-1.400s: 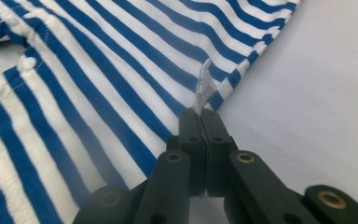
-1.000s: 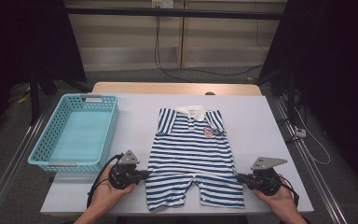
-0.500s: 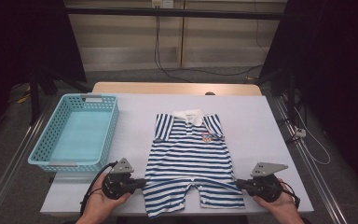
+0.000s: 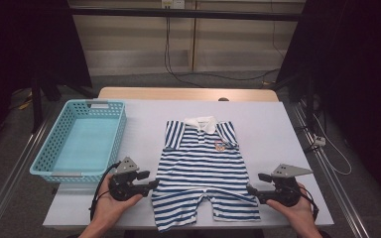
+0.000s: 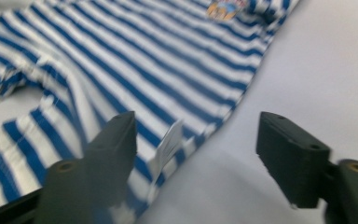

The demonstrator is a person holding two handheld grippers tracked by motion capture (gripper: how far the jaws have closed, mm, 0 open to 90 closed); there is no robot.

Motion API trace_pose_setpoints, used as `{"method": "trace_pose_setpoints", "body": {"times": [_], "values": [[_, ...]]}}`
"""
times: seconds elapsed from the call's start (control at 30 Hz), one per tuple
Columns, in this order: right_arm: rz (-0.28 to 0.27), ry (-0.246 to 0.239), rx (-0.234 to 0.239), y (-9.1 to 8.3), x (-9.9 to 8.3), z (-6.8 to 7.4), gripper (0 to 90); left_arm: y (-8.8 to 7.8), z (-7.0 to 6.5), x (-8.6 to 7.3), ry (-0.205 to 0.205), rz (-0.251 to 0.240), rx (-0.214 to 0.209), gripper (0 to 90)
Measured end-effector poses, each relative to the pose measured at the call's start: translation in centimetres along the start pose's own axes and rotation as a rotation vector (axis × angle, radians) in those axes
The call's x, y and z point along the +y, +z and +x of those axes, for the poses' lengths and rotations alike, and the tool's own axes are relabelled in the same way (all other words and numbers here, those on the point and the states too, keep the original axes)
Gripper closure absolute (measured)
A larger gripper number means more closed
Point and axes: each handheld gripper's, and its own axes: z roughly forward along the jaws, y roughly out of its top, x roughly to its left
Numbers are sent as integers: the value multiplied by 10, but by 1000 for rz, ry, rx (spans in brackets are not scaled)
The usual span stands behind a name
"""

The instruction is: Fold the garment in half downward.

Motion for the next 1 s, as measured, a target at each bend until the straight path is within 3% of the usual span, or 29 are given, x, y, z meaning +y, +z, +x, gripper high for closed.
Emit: {"method": "trace_pose_setpoints", "body": {"times": [0.1, 0.13, 0.2, 0.27, 0.4, 0.53, 0.63, 0.7, 0.8, 0.87, 0.9, 0.93, 1.0], "values": [[-48, 27, -14, 2, 4, -4, 236, 1, 2, 5, -27, -48, 41, 289], [-54, 43, -26, 2, 5, -5, 212, 2, 2, 7, -25, -62, 61, 227], [-70, 48, -47, 3, 8, -7, 196, 3, 3, 10, -16, -89, 92, 201], [-96, 63, -48, 3, 13, -9, 182, 6, 7, 16, -3, -81, 120, 114], [-119, 61, -59, 6, 23, -14, 156, 11, 13, 27, -13, -118, 83, 45], [-153, 68, -70, 11, 36, -22, 129, 16, 14, 39, 34, -140, 96, 39], [-166, 81, -62, 15, 47, -28, 138, 21, 16, 50, 16, -164, 77, 48], [-185, 78, -61, 18, 53, -32, 135, 25, 20, 56, 38, -166, 92, 57], [-187, 80, -58, 22, 61, -40, 106, 32, 24, 63, 0, -198, 84, 58], [-188, 84, -54, 26, 65, -46, 82, 37, 28, 67, 4, -208, 96, 58], [-184, 83, -57, 29, 67, -49, 79, 37, 33, 68, 48, -177, 105, 58], [-185, 84, -68, 31, 69, -52, 79, 42, 32, 70, 2, -217, 91, 58], [-180, 92, -72, 37, 73, -58, 73, 47, 35, 74, 8, -206, 76, 58]]}}
